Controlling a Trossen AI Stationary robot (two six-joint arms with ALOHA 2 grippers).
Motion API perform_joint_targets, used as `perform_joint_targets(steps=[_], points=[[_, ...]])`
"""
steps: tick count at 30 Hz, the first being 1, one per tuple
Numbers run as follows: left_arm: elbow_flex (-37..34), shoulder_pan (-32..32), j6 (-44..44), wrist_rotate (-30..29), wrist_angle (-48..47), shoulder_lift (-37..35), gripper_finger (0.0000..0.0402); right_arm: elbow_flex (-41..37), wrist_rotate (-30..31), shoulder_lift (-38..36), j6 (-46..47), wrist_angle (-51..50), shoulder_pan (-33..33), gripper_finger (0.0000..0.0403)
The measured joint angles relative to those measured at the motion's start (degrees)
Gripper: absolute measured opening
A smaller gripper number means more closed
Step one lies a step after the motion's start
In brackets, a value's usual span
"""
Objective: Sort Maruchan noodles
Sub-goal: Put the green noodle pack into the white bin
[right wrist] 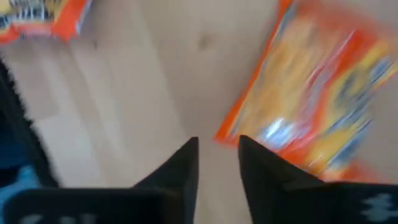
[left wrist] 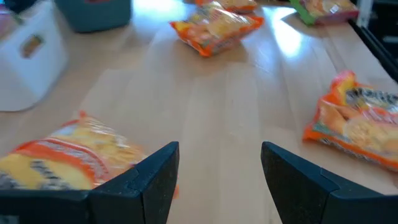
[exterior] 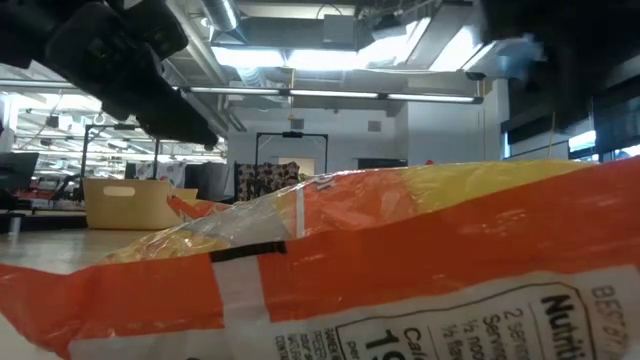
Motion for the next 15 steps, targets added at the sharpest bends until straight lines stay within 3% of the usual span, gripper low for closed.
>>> perform_joint_targets(steps=[8, 15], points=[[0.0, -3.0, 0.1, 0.1, 10.5, 7.9, 0.0223, -6.5, -15.2, 0.0, 37.3, 2.2, 15.0, 0.0008], [0.0, -3.1, -0.2, 0.0, 14.5, 11.6, 0.0223, -10.2, -16.9, 1.6, 61.9, 12.6, 27.6, 0.0011]])
